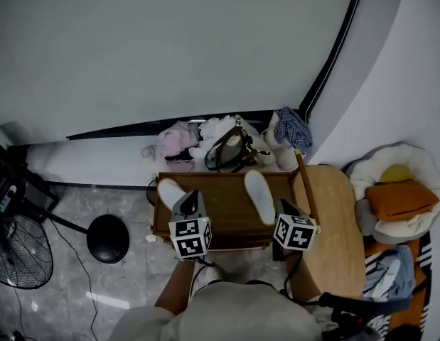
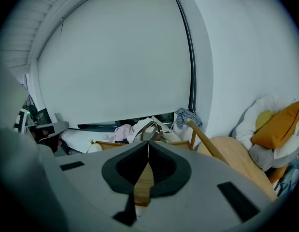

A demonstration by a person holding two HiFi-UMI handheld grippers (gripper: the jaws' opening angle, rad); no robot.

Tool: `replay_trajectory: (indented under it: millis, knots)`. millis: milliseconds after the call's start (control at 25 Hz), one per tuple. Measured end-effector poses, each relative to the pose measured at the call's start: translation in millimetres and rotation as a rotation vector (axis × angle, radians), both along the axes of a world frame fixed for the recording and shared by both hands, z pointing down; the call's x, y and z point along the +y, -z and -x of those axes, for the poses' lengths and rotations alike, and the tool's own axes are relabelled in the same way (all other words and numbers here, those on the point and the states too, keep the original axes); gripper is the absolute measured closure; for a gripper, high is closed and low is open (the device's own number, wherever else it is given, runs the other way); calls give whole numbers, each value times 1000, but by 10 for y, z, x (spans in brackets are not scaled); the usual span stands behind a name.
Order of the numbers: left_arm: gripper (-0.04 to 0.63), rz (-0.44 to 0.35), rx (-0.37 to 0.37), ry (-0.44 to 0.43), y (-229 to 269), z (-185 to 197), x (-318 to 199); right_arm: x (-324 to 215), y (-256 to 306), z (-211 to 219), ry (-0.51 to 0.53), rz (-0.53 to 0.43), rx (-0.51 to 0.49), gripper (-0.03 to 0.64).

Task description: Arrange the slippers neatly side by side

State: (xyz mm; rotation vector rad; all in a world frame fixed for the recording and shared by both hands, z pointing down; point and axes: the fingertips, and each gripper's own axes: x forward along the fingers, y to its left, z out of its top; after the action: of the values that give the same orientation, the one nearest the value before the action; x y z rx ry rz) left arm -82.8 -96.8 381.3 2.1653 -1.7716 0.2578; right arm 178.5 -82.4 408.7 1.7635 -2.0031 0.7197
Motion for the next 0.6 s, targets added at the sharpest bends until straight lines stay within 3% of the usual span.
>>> replay_trajectory:
  millis: [600]
  knots:
    - [578, 75, 28, 130, -289, 113, 15, -484, -120, 266, 160, 32, 1, 583]
